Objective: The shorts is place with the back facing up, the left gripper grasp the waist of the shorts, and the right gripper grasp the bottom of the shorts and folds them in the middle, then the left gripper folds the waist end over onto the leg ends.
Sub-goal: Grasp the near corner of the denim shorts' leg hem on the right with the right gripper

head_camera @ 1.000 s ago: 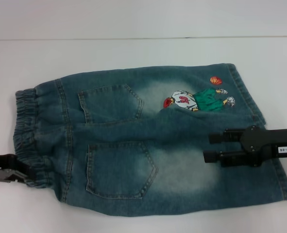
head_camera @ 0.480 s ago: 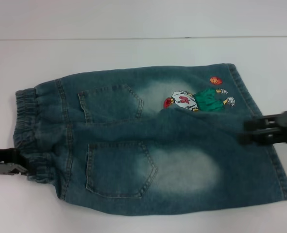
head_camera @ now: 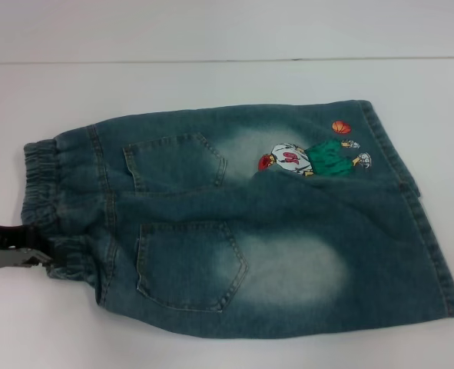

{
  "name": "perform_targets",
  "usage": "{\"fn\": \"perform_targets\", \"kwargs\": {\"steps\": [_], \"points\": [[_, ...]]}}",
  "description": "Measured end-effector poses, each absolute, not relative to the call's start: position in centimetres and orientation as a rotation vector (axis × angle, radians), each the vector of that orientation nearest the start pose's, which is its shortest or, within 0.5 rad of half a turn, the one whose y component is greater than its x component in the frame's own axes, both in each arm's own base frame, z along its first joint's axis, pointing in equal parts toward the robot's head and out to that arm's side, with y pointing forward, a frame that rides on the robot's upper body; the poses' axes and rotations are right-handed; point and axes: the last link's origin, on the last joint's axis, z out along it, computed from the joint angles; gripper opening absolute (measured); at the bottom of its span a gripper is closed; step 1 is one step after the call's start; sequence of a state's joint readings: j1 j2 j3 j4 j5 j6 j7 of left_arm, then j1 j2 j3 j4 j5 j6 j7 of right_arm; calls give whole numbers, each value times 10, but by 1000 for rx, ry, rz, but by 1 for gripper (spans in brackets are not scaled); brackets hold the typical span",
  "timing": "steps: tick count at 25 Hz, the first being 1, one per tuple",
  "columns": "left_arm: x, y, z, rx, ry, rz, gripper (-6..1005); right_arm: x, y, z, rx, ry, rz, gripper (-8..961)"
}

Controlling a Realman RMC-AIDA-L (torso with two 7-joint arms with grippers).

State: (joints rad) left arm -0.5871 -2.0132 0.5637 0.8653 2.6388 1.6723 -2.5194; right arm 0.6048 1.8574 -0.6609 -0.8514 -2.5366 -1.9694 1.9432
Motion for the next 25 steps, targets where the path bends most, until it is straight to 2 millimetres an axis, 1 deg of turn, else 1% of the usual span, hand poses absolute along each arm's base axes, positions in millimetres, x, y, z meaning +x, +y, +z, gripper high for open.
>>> {"fn": "perform_targets", "kwargs": {"steps": [5, 14, 19, 25], "points": [[-313, 325, 55, -2150, -1996, -24, 51, 299, 308, 98, -2877, 1307, -331, 793], [-312, 325, 52, -2156, -2010, -25, 54, 304, 310, 84, -2845, 1314, -588, 792], [-311, 327, 52, -2160, -2006, -27, 56, 301, 313, 77, -2843, 1301, -685, 792], [-310, 327, 52, -2162, -2004, -29, 59, 300, 314, 66, -2864, 1291, -737, 791]]}}
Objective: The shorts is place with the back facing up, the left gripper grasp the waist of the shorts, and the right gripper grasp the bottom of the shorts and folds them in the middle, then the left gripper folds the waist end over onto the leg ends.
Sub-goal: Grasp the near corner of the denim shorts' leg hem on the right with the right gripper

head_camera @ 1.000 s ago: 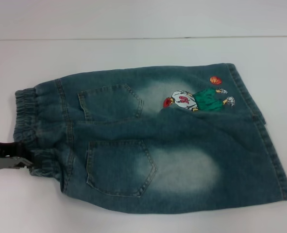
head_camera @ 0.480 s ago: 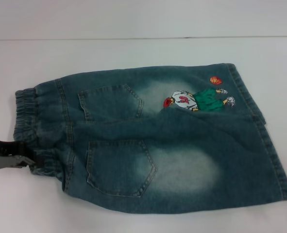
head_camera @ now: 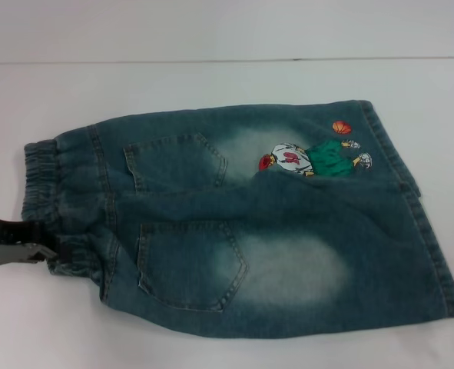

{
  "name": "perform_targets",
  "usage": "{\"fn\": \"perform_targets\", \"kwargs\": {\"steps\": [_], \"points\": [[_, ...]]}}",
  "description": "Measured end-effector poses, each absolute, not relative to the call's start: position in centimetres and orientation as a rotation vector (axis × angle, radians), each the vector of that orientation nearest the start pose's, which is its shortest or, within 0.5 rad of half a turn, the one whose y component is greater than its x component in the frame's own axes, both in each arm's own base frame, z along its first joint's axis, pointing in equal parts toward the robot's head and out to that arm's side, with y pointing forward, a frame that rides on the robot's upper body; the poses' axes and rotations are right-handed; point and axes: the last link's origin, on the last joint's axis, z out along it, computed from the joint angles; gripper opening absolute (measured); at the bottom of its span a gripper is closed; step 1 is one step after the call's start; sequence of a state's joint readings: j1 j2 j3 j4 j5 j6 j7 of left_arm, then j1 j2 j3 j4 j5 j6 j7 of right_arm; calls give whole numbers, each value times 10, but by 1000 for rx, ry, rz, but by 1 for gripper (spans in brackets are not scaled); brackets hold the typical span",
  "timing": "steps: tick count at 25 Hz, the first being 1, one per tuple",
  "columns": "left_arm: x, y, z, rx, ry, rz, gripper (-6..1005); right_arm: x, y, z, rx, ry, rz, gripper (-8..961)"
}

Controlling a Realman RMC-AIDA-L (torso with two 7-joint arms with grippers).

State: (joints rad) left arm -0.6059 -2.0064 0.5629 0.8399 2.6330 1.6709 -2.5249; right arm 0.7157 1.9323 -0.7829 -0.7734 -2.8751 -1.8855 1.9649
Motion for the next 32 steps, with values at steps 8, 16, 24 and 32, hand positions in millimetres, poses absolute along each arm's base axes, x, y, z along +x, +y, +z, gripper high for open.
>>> {"fn": "perform_targets", "kwargs": {"steps": [8, 16, 24, 32], "points": [[-310, 328, 51, -2163, -2002, -30, 62, 300, 318, 58, -2853, 1263, -749, 790], [-308, 329, 49, -2174, -1995, -32, 65, 295, 322, 50, -2860, 1237, -744, 789], [-307, 329, 48, -2175, -1991, -33, 68, 294, 324, 46, -2855, 1221, -754, 788], [-308, 330, 45, -2173, -1996, -35, 71, 291, 325, 39, -2860, 1213, -729, 768]]}}
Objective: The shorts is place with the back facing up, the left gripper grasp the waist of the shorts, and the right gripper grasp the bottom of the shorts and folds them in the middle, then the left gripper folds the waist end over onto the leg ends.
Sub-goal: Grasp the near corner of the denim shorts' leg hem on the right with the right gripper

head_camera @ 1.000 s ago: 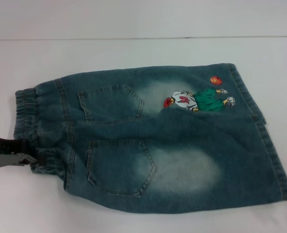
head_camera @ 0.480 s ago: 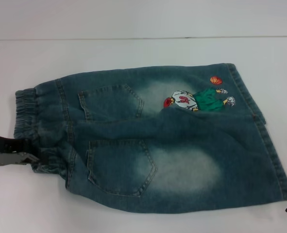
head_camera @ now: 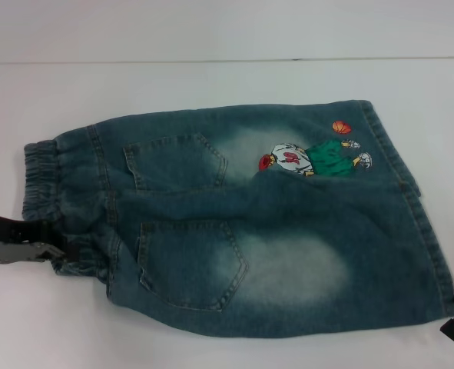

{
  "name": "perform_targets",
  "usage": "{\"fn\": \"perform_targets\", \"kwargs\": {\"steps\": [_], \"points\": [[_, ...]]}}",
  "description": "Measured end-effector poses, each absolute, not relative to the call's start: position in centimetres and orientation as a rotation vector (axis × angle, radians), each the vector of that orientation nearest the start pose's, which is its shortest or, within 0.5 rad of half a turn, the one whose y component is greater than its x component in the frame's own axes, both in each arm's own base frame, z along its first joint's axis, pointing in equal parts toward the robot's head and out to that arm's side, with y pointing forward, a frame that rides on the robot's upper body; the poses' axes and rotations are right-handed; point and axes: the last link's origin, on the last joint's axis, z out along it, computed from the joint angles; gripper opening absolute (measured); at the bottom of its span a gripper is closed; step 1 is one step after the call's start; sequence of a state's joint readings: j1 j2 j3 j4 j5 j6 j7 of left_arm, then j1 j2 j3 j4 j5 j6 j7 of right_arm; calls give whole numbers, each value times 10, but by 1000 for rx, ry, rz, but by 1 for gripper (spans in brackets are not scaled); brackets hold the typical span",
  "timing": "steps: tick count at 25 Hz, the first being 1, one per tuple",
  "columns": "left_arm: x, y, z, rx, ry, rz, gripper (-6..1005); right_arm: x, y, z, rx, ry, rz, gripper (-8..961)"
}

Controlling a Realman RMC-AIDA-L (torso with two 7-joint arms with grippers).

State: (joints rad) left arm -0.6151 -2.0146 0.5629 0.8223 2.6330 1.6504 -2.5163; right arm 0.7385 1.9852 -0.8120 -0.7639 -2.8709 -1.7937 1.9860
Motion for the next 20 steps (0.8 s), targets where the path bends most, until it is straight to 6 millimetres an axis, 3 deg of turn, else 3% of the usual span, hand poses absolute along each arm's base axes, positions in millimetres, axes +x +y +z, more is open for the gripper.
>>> {"fn": "perform_targets", "kwargs": {"steps": [20], "points": [[-308, 330, 44, -2177, -1998, -36, 79, 279, 332, 38, -2900, 1160, -629, 695]]}}
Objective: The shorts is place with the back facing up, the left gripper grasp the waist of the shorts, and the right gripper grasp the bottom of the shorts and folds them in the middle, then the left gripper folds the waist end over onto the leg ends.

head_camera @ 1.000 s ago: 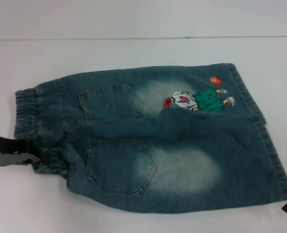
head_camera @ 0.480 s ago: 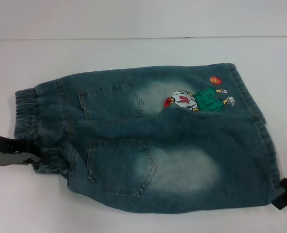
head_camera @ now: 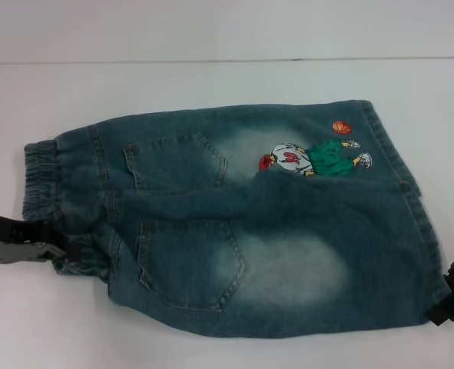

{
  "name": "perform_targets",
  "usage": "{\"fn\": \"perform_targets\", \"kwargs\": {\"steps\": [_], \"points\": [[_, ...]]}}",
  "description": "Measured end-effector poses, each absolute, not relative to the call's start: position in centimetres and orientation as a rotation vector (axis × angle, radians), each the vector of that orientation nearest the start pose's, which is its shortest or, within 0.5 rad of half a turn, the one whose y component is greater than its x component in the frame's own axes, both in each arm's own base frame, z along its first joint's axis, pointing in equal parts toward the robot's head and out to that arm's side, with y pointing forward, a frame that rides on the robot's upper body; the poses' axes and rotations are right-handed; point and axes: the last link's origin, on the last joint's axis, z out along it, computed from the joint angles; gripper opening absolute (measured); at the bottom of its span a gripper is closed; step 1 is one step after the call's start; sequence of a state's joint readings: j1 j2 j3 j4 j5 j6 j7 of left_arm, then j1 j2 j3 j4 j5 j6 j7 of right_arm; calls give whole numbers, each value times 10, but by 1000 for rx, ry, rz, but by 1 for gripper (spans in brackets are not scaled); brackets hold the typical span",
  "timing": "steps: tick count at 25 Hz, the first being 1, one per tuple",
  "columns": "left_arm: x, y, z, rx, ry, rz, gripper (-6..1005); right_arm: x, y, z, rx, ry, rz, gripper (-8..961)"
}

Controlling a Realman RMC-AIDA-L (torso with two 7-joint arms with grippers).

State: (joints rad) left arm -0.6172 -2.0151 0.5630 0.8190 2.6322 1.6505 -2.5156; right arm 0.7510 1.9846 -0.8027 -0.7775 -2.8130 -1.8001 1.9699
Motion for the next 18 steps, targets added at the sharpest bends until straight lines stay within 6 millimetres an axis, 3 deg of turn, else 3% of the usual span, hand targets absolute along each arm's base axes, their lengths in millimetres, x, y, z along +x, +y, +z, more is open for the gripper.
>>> {"fn": "perform_targets", "kwargs": {"steps": [6, 18], "points": [[-306, 331, 43, -2185, -1995, -37, 82, 277, 332, 36, -2919, 1130, -633, 675], [-304, 333, 43, -2191, -1990, -37, 86, 279, 334, 36, -2907, 1122, -627, 293]]}}
